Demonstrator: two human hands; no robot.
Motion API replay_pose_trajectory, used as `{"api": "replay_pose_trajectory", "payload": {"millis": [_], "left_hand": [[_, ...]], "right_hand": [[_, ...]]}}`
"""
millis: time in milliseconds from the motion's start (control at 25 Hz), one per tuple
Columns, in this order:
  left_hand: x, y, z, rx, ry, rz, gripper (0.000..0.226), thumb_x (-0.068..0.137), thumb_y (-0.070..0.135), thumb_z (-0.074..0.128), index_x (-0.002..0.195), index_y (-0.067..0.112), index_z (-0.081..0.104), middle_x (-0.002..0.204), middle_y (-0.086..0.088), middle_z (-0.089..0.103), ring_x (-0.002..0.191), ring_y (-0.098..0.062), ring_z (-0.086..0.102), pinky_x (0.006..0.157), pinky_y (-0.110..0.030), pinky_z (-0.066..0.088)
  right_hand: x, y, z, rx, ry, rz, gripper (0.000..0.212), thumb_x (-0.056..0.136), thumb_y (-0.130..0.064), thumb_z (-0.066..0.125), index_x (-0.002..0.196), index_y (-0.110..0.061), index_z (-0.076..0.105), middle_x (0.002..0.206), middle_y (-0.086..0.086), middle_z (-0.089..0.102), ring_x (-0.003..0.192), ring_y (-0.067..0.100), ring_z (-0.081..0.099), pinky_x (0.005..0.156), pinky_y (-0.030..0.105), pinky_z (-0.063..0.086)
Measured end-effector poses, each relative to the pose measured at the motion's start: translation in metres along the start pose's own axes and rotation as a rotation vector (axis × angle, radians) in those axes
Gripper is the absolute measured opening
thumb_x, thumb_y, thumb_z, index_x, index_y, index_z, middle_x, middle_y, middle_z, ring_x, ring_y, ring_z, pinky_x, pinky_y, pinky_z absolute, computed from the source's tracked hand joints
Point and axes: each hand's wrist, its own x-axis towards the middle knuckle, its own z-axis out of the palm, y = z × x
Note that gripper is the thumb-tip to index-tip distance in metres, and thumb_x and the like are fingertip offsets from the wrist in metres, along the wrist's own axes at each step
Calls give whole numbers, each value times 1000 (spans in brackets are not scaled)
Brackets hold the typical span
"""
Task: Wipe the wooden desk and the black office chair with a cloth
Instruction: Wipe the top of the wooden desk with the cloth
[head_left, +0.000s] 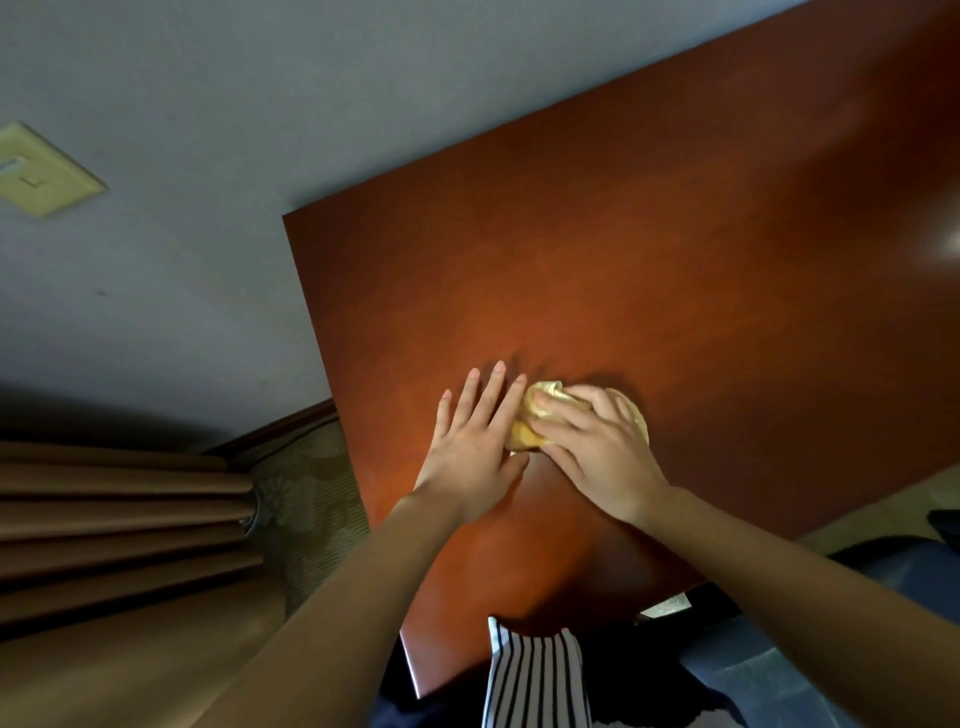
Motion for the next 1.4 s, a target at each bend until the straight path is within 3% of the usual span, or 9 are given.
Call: {"api": "replay_pose_trajectory", "payload": {"millis": [160, 320, 520, 680, 840, 960, 1080, 1280, 1400], "left_hand": [[-1, -1, 6, 96, -100, 39, 94, 88, 60, 49, 147, 33, -20, 152, 8, -34, 138, -17, -35, 111, -39, -20], [5, -4, 2, 142, -132, -1, 104, 83, 66, 51, 140, 34, -31, 148, 8, -41, 135, -20, -39, 113, -45, -18], [17, -8, -5, 214, -228, -136, 115, 70, 80, 49, 133, 37, -39, 140, 8, -48, 134, -25, -38, 112, -54, -13], [20, -8, -3, 170, -253, -175, 119, 65, 80, 53, 132, 41, -37, 139, 13, -48, 133, -22, -40, 112, -55, -11], [21, -9, -3, 144, -224, -193, 122, 61, 77, 60, 137, 44, -30, 139, 18, -45, 135, -19, -37, 113, -53, -9], [20, -9, -3, 161, -227, -197, 122, 62, 77, 61, 141, 44, -26, 140, 18, -44, 139, -20, -33, 114, -52, -8], [20, -7, -5, 180, -229, -195, 121, 63, 77, 61, 141, 44, -26, 146, 16, -40, 140, -20, -31, 115, -53, -6], [16, -9, -11, 185, -247, -128, 119, 67, 75, 61, 144, 40, -23, 152, 10, -34, 141, -21, -29, 117, -53, -3], [10, -31, -21, 194, -200, -147, 123, 65, 74, 63, 142, 41, -27, 151, 8, -37, 141, -22, -28, 115, -49, -8]], "right_hand": [[-41, 30, -14, -64, -14, -225, 29, 87, -26, 53, 110, -27, 70, 123, -7, 63, 99, 20, 56, 82, 36, 48], [-43, 78, -34, -183, -25, -213, 33, 85, -27, 50, 111, -30, 70, 120, -9, 64, 91, 24, 60, 76, 33, 48], [-9, 117, -43, -198, 56, 185, 35, 77, -15, 76, 111, -23, 70, 121, -2, 65, 92, 34, 58, 78, 40, 43], [38, 109, -29, -144, 125, 562, 30, 91, -20, 59, 120, -26, 63, 131, -5, 58, 107, 31, 47, 87, 42, 36], [77, 90, -11, -92, 88, 701, 31, 94, -25, 52, 124, -31, 58, 137, -10, 50, 113, 26, 42, 89, 36, 32], [88, 71, -2, -85, -10, 572, 33, 95, -25, 51, 126, -32, 57, 140, -10, 48, 111, 27, 42, 88, 36, 33], [83, 52, 0, -102, -69, 311, 34, 93, -20, 54, 126, -27, 59, 139, -5, 50, 108, 29, 46, 83, 39, 36], [50, 47, -7, -106, -65, -142, 32, 78, -19, 75, 109, -22, 70, 125, -2, 62, 91, 28, 60, 74, 40, 51], [44, 69, -15, -121, -110, -311, 43, 74, -18, 78, 114, -28, 68, 126, -5, 61, 91, 29, 60, 73, 40, 51]]}}
